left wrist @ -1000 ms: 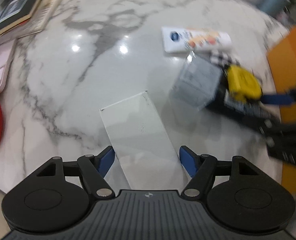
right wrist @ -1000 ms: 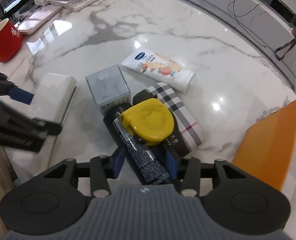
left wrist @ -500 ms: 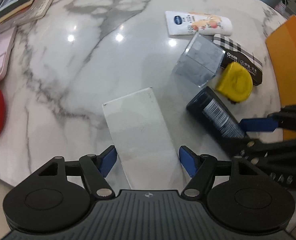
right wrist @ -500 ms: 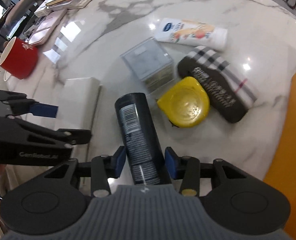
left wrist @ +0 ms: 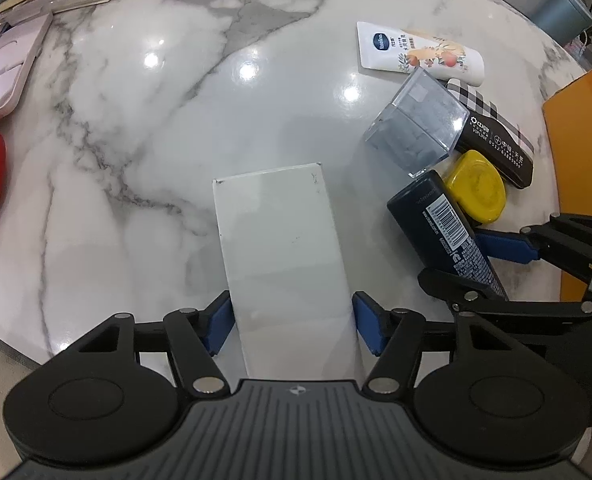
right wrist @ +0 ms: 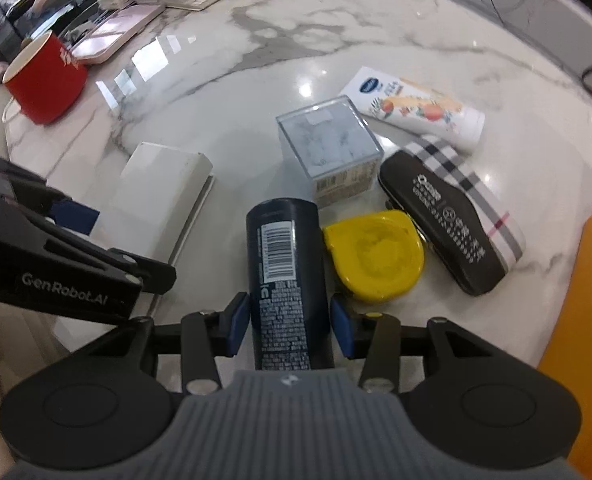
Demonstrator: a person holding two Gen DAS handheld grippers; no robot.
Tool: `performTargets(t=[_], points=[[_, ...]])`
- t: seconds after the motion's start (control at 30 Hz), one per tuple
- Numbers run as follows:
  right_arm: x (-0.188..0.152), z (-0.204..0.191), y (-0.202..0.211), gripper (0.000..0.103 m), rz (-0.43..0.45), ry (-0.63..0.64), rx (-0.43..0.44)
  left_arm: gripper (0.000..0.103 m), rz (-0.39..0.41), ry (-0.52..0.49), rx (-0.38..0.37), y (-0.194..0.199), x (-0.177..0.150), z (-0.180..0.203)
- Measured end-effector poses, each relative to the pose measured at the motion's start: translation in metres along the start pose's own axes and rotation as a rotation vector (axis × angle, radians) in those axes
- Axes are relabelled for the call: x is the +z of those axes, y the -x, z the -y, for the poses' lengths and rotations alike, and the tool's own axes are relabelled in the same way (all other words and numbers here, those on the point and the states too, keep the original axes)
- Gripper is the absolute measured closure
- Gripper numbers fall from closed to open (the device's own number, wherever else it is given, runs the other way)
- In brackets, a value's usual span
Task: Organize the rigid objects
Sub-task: 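Grasp the white rectangular box with the left tool while the right tool lifts the spray can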
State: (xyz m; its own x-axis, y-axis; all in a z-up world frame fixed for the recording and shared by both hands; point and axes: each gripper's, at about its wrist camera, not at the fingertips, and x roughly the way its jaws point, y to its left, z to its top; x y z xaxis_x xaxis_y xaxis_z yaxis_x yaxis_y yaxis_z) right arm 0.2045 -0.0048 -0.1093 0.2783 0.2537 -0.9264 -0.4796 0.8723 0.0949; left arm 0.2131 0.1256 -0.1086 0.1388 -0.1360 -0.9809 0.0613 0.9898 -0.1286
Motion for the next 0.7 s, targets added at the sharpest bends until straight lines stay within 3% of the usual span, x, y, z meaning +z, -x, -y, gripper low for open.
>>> performTargets(t=[0.13,0.7], points=[[-0.003,-0.008,0.000,0.061,0.020,0.040,-0.034,0.031,0.013,-0.006,0.001,0.002,-0.002,0.001],[-0.019,0.006,0.054,0.062,0.105,-0.047,-0.034,0.032,0.148,-0.059,-0.042,0.054,-0.017,0.026]])
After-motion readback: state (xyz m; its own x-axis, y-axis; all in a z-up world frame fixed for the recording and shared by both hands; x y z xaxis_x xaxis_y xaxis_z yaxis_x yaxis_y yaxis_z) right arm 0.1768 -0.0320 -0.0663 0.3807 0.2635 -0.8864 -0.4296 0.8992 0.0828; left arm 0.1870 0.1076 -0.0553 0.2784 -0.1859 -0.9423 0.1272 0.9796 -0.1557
